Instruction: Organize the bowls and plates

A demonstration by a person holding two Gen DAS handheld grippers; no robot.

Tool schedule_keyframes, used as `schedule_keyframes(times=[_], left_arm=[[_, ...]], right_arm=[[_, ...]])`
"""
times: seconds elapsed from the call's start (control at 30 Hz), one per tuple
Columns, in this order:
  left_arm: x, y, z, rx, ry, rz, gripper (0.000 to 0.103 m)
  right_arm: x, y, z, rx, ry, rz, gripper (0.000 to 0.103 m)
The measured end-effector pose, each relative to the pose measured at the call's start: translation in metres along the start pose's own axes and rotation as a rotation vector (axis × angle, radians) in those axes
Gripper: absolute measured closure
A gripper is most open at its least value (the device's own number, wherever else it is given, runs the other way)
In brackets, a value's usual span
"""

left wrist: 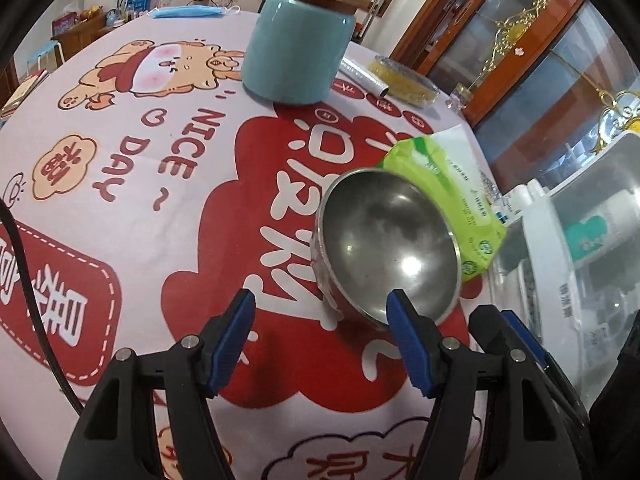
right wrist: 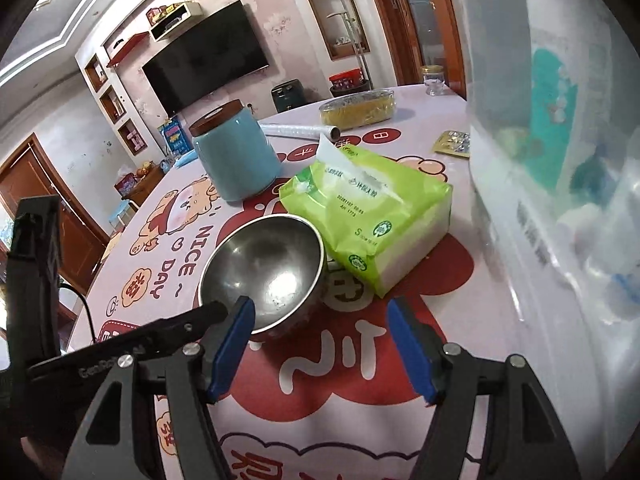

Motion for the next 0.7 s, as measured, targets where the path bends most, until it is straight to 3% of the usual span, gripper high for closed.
schedule_keyframes(times=[0.33, 0.5, 0.7], left_arm=[[-0.01, 0.001, 0.001, 0.009, 0.015, 0.039, 0.045], [-0.013, -0.001, 0.003, 0.007, 0.016, 0.042, 0.061], [-0.011, -0.008, 0.004, -0.008, 0.014, 0.077, 0.081]], right_arm=[[-0.017, 0.001, 0.006, -0.004, 0.037, -0.032, 0.06], [-0.019, 0.004, 0.008, -0.001, 0.045, -0.046, 0.074], [-0.019, 0.006, 0.008, 0.0, 0.054, -0.057, 0.082]])
Point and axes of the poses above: each gripper's, at about its wrist camera, not at the fingertips, and x roughly against the way its jaws point, y to its left, z to its underside, the point moved 7 cm from there along -x, roughly the way its jaws point, and after that the axes turned 8 degrees about y, right-handed, at the moved point
